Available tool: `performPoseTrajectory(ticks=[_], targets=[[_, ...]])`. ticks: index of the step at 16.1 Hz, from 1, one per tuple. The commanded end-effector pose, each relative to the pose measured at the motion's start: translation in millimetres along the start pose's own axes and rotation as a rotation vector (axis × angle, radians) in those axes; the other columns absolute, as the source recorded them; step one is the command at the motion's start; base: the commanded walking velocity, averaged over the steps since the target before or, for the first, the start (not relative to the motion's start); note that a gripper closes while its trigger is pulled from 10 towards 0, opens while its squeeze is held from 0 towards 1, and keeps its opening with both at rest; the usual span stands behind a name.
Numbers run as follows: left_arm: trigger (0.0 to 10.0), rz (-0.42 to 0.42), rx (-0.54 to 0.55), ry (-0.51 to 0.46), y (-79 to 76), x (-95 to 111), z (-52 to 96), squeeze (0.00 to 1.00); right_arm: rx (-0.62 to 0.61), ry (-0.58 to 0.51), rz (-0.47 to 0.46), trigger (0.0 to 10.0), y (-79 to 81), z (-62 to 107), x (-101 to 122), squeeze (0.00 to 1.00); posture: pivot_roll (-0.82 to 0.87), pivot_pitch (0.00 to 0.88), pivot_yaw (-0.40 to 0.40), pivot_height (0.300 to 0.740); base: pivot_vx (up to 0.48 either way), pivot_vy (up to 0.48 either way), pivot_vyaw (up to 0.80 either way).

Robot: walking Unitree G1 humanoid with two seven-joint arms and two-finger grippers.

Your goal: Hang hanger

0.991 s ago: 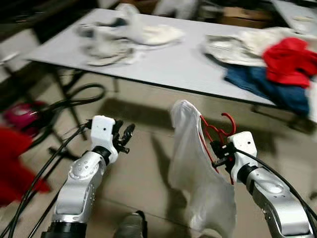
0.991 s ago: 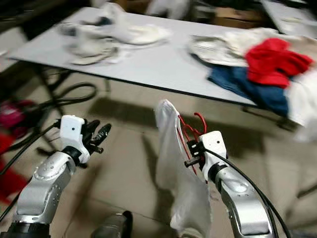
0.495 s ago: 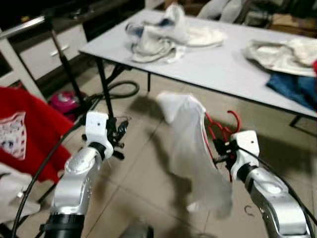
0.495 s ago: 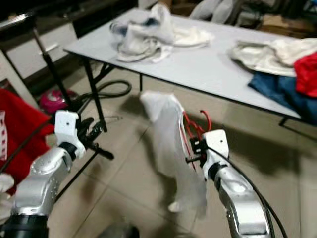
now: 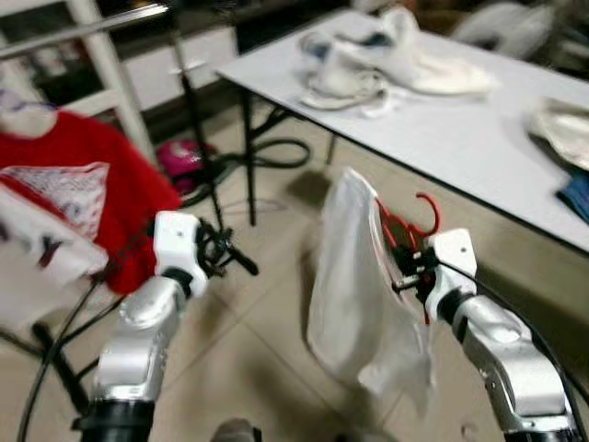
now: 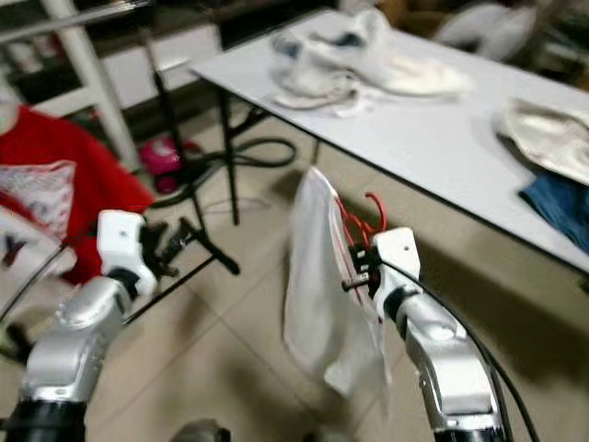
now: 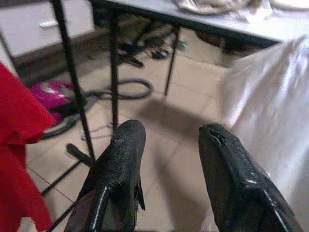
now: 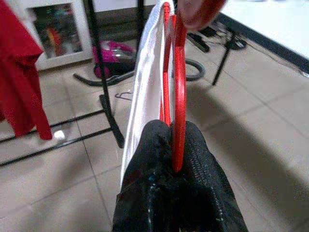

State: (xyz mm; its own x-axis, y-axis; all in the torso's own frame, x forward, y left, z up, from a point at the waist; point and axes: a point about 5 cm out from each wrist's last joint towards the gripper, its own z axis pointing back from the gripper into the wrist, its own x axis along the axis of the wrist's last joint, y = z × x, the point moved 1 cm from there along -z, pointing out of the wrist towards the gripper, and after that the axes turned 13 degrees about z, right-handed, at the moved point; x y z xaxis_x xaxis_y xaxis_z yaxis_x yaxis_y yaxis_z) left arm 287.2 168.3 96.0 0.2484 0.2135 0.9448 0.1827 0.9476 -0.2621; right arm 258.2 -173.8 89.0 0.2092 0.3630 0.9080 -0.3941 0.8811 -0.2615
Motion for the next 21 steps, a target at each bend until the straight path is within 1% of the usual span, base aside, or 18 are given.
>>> performPoseTrajectory(ticks=[1,6,7,8,9,11,13,14,15,18,21], targets=[[10.0,0.004,-0.020,0.005,-8.7,-2,-1.1,0.00,-0.022,-0.005,0.022,10.0,-7.5,1.4,1,0.00,-0.05,0.000,0.003,0.740,0.000,-0.480,0.80],[10.0,0.009,-0.012,0.006,-8.8,-4,0.2,0.00,-0.042,-0.006,0.021,10.0,-11.6,0.9,1,0.00,-0.05,0.000,0.001,0.740,0.000,-0.480,0.80],[10.0,0.007,-0.024,-0.007,-10.3,-2,-0.1,0.00,-0.055,-0.003,0.014,10.0,-12.2,1.4,0,0.00,-0.05,0.000,0.001,0.740,0.000,-0.480,0.80],[10.0,0.028,-0.032,-0.024,-11.9,1,-0.3,0.00,-0.088,-0.007,-0.018,10.0,-13.0,2.2,-2,0.00,-0.06,0.000,0.005,0.740,0.000,0.000,0.00],[10.0,0.032,-0.037,-0.035,-12.4,3,-0.8,0.00,-0.104,0.004,-0.046,10.0,-12.9,2.7,-4,0.00,-0.06,0.000,0.009,0.740,0.000,0.000,0.00],[10.0,0.001,-0.076,-0.046,-13.2,8,-2.1,0.00,-0.135,0.018,-0.096,10.0,-8.6,5.5,-9,0.00,-0.06,0.000,0.027,0.740,0.000,0.000,0.00],[10.0,-0.007,-0.083,-0.044,-13.1,8,-2.1,0.00,-0.146,0.019,-0.106,10.0,-8.1,6.3,-10,0.00,-0.06,0.000,0.027,0.740,0.000,0.000,0.00],[10.0,-0.010,-0.085,-0.038,-12.9,7,-2.4,0.00,-0.169,0.017,-0.108,10.0,-9.0,7.7,-11,0.00,-0.06,0.000,0.040,0.740,0.345,0.000,0.00],[10.0,-0.007,-0.101,-0.034,-13.8,8,-3.8,0.00,-0.194,0.016,-0.095,10.0,-10.2,9.4,-11,0.00,-0.07,0.000,0.055,0.740,0.420,0.000,0.80],[10.0,-0.012,-0.127,-0.030,-16.0,8,-5.2,0.00,-0.205,0.004,-0.076,10.0,-10.6,8.2,-8,0.00,-0.07,0.000,0.058,0.740,0.447,0.000,0.71],[10.0,-0.019,-0.121,-0.032,-14.8,8,-5.4,0.00,-0.206,-0.006,-0.077,10.0,-10.8,5.9,-6,0.00,-0.07,0.000,0.057,0.740,0.451,0.000,0.00]])
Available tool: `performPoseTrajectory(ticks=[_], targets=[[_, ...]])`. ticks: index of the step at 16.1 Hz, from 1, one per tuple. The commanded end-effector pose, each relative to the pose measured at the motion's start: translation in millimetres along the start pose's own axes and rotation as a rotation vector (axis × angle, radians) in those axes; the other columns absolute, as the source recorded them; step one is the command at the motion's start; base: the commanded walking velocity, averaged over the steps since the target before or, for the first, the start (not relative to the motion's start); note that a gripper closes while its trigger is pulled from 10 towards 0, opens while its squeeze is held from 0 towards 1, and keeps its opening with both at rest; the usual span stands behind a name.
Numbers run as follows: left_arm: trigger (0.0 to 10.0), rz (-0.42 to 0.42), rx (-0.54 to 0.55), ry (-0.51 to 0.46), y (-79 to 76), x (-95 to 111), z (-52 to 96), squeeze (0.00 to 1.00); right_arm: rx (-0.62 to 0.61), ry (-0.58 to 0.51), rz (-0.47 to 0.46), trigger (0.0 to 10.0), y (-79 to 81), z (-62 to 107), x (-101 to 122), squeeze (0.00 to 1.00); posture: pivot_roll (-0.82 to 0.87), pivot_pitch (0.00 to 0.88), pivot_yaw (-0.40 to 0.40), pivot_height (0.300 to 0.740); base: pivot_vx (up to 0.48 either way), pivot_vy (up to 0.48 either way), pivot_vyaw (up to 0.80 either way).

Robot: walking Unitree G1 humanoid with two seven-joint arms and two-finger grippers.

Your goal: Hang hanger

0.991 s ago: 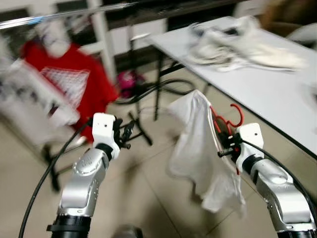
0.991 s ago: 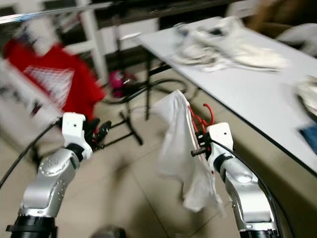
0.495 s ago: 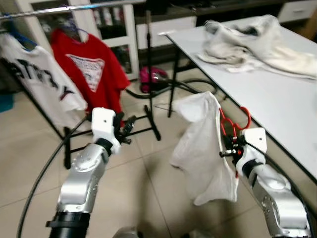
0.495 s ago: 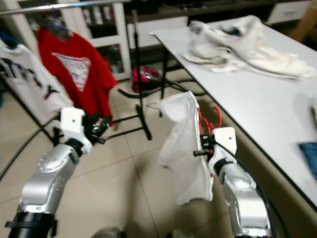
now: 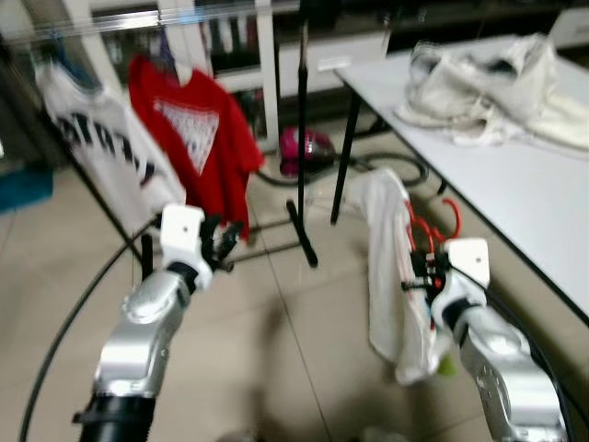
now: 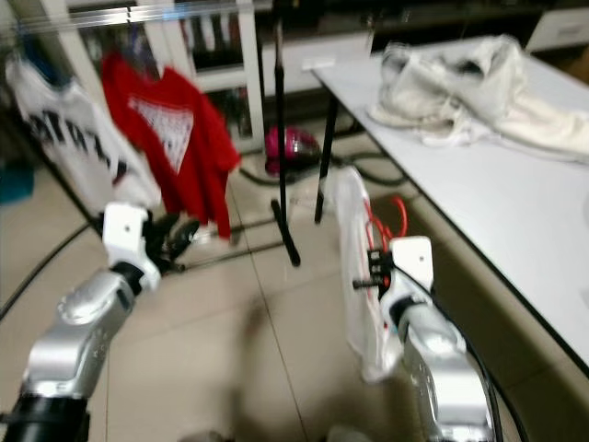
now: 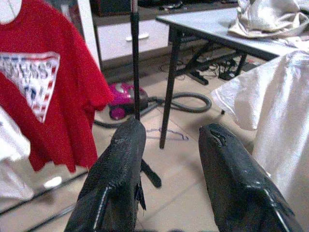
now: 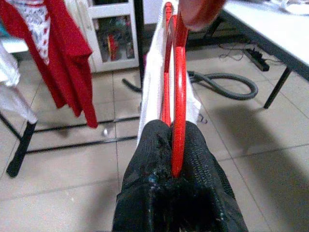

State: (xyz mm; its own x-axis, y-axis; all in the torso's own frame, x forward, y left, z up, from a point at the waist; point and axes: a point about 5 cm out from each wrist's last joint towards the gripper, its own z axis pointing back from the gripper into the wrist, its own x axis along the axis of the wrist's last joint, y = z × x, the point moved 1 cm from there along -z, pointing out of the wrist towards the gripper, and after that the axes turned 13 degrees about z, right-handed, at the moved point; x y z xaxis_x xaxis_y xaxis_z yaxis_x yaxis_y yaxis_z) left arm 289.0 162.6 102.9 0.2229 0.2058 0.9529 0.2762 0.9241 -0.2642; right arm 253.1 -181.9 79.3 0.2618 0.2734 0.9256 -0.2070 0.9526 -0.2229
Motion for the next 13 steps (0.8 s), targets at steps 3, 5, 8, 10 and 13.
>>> performPoseTrajectory(ticks=[3,5,8,10,13], targets=[[10.0,-0.003,-0.020,-0.012,-5.5,3.0,-1.6,0.00,-0.012,-0.038,0.036,10.0,-6.9,-1.0,8.6,0.00,-0.05,0.000,0.039,0.740,0.472,0.000,0.00],[10.0,-0.003,-0.021,-0.017,-5.1,3.5,-0.2,0.00,0.000,-0.049,0.056,10.0,-6.3,-3.3,11.6,0.00,-0.05,0.000,0.034,0.740,0.480,0.000,0.00],[10.0,0.001,-0.023,-0.018,-5.7,3.7,0.4,0.00,-0.015,-0.053,0.086,10.0,-9.3,-6.0,14.6,0.00,-0.05,0.000,0.033,0.740,0.480,0.000,0.53],[10.0,-0.001,-0.024,-0.018,-6.0,4.0,-0.3,0.00,-0.020,-0.067,0.092,10.0,-9.6,-6.8,16.4,0.00,-0.05,0.000,0.033,0.740,0.480,0.000,0.61],[10.0,-0.004,-0.031,-0.015,-6.1,3.8,-1.1,0.00,-0.037,-0.069,0.084,10.0,-10.8,-7.1,16.2,0.00,-0.05,0.000,0.036,0.740,0.480,0.000,0.00]])
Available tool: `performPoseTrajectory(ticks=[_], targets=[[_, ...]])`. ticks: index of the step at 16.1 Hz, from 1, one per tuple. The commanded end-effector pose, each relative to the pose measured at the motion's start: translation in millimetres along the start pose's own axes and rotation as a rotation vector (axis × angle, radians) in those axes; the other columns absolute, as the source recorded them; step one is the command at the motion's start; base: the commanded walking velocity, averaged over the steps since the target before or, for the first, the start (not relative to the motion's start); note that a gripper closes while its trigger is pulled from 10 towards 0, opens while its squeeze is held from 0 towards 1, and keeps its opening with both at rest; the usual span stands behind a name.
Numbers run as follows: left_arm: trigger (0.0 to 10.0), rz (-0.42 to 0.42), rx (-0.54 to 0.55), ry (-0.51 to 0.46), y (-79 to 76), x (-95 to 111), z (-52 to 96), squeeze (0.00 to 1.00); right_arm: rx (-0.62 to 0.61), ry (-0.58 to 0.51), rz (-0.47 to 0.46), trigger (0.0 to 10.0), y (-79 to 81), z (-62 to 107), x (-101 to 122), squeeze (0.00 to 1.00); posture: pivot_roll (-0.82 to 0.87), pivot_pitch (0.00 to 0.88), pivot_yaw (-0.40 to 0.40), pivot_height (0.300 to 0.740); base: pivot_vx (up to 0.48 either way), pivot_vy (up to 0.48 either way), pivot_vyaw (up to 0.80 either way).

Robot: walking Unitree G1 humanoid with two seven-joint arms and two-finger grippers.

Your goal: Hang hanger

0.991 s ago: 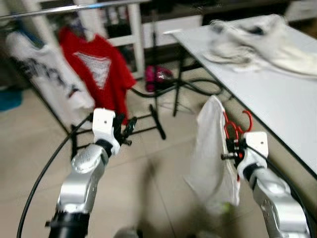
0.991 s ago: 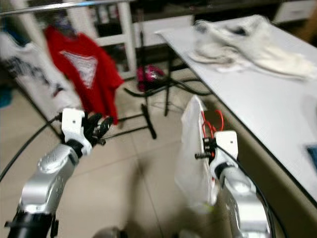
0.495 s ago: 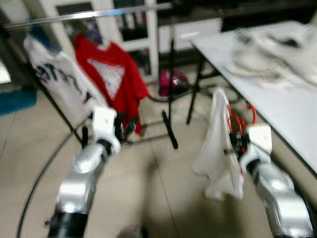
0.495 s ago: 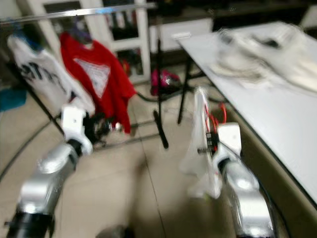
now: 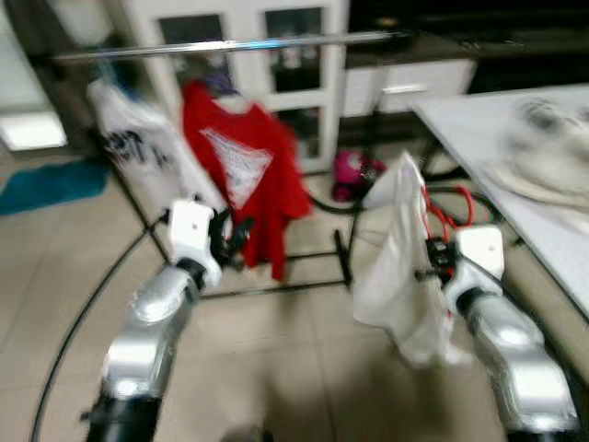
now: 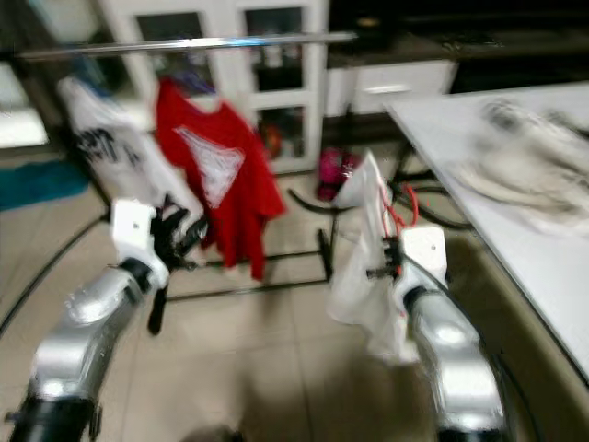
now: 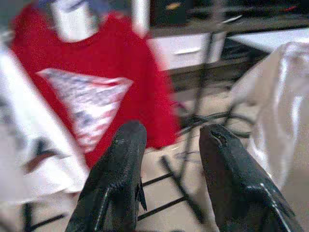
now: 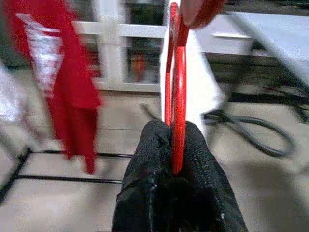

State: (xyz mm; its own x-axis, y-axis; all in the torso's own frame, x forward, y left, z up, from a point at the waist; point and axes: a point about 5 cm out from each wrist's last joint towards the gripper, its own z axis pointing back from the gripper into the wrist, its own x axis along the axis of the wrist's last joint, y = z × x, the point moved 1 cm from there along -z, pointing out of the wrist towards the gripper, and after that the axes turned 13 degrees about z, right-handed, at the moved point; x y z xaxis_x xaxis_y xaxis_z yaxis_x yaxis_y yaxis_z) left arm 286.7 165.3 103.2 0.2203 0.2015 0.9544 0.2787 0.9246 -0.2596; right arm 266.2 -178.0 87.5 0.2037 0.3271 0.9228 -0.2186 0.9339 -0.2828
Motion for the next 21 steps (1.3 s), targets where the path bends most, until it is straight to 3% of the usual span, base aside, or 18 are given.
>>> performPoseTrajectory(ticks=[1,17,19,20,21], targets=[[10.0,0.000,-0.033,-0.014,-8.2,3,-4.4,0.00,-0.036,-0.020,0.022,10.0,-11.2,2.9,3,0.00,-0.05,0.000,0.037,0.740,0.480,0.000,0.00],[10.0,-0.038,-0.078,0.003,-13.3,1,-4.1,0.00,0.013,-0.025,0.092,10.0,-11.1,-2.6,6,0.00,-0.05,0.000,0.030,0.740,0.480,0.000,0.00],[10.0,-0.107,-0.195,0.030,-24.6,4,-1.7,0.00,0.024,-0.043,0.106,10.0,-15.5,-4.1,14,0.00,-0.05,0.000,0.031,0.740,0.000,0.000,0.00],[10.0,-0.152,-0.301,0.023,-33.7,11,1.7,0.00,0.026,-0.093,0.044,10.0,-21.0,-4.7,28,0.00,-0.05,0.000,0.031,0.740,0.000,0.000,0.00],[10.0,-0.156,-0.314,0.018,-34.6,13,2.1,0.00,0.028,-0.097,0.025,10.0,-21.9,-4.9,31,0.00,-0.05,0.000,0.031,0.740,0.000,0.000,0.00]])
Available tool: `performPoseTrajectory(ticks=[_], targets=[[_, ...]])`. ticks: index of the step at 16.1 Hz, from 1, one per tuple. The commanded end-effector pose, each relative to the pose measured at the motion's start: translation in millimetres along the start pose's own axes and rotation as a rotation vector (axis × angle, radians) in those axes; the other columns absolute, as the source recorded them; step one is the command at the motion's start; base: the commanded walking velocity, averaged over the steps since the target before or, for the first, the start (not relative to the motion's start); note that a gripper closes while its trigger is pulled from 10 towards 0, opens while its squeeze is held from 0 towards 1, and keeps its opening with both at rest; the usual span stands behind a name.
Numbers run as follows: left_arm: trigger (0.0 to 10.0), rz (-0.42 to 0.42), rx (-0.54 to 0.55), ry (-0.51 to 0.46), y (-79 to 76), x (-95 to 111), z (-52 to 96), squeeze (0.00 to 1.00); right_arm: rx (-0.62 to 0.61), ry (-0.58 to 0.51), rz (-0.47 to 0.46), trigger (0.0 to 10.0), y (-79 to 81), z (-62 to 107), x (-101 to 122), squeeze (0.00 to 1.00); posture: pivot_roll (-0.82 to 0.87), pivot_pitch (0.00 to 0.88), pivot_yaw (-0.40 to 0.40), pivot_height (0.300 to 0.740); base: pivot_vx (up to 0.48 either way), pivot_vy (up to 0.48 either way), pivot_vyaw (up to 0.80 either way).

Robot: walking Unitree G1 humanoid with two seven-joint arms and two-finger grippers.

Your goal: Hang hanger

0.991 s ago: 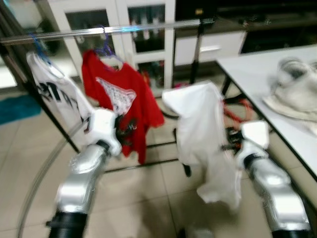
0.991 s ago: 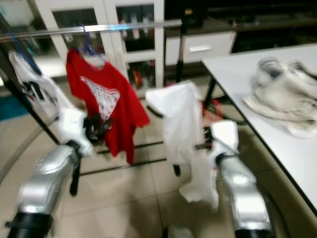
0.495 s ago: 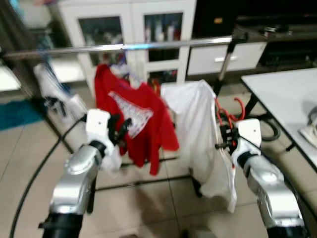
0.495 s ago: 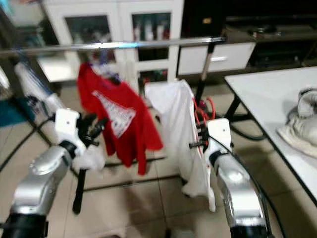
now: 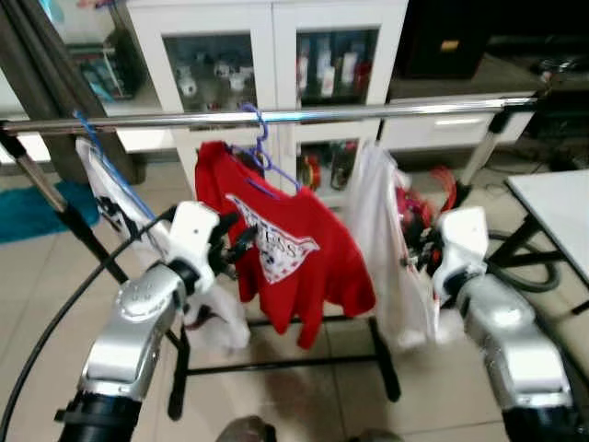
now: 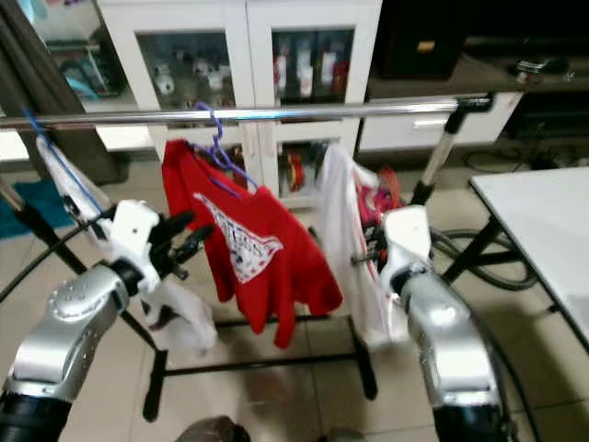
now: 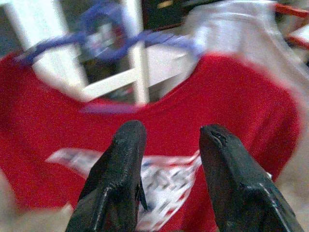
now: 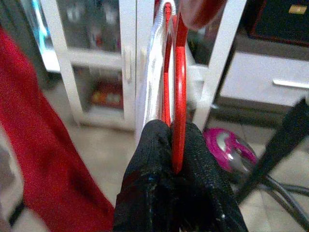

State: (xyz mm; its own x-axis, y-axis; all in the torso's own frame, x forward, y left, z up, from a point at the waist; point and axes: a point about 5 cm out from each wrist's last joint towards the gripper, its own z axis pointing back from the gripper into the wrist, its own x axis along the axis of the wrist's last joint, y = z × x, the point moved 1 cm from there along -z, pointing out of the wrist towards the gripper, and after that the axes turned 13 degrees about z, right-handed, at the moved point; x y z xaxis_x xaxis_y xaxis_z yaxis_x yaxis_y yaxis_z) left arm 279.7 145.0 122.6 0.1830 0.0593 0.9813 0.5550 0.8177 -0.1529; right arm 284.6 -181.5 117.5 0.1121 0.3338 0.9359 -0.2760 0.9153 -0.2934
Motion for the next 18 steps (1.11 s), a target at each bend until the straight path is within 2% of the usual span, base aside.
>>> performPoseTrajectory(ticks=[1,2,4,6,8,10,13,15,18], targets=[[10.0,-0.005,-0.079,-0.014,-11.2,6,-3.4,0.00,-0.014,-0.046,-0.027,10.0,-8.8,2.4,12,0.00,-0.05,0.000,0.027,0.740,0.000,0.000,0.00],[10.0,0.005,-0.133,-0.004,-16.0,10,-3.2,0.00,-0.002,-0.079,-0.031,10.0,-11.4,-0.3,24,0.00,-0.05,0.000,0.026,0.740,0.000,0.000,0.00],[10.0,-0.009,-0.224,0.014,-22.8,22,-3.9,0.00,0.041,-0.111,0.029,10.0,-17.1,-10.5,46,0.00,-0.05,0.000,0.029,0.740,0.000,0.000,0.00],[10.0,-0.014,-0.292,0.038,-26.8,29,-3.8,0.00,0.066,-0.078,0.048,10.0,-23.3,-26.1,55,0.00,-0.05,0.000,0.035,0.740,0.000,0.000,0.00],[10.0,-0.027,-0.372,0.090,-33.3,31,-3.7,0.00,0.138,0.045,0.079,10.0,-22.1,-57.0,55,0.00,-0.05,0.000,0.042,0.740,0.000,0.000,0.00],[10.0,-0.030,-0.387,0.111,-34.7,30,-3.0,0.00,0.163,0.095,0.134,10.0,-22.5,-76.1,58,0.00,-0.04,0.000,0.038,0.740,0.000,0.000,0.00],[10.0,-0.028,-0.390,0.137,-33.4,29,-1.4,0.00,0.177,0.133,0.124,10.0,-17.7,-103.6,71,0.00,-0.03,0.000,0.037,0.740,0.000,0.000,0.00],[10.0,-0.026,-0.392,0.142,-33.7,28,-1.0,0.00,0.188,0.157,0.111,10.0,-12.9,-111.8,73,0.00,-0.03,0.000,0.034,0.740,0.000,0.000,0.00],[10.0,-0.007,-0.394,0.152,-33.2,26,-0.3,0.00,0.253,0.269,0.096,10.0,-4.9,-113.2,53,0.00,-0.03,0.000,0.034,0.740,0.000,0.000,0.00]])
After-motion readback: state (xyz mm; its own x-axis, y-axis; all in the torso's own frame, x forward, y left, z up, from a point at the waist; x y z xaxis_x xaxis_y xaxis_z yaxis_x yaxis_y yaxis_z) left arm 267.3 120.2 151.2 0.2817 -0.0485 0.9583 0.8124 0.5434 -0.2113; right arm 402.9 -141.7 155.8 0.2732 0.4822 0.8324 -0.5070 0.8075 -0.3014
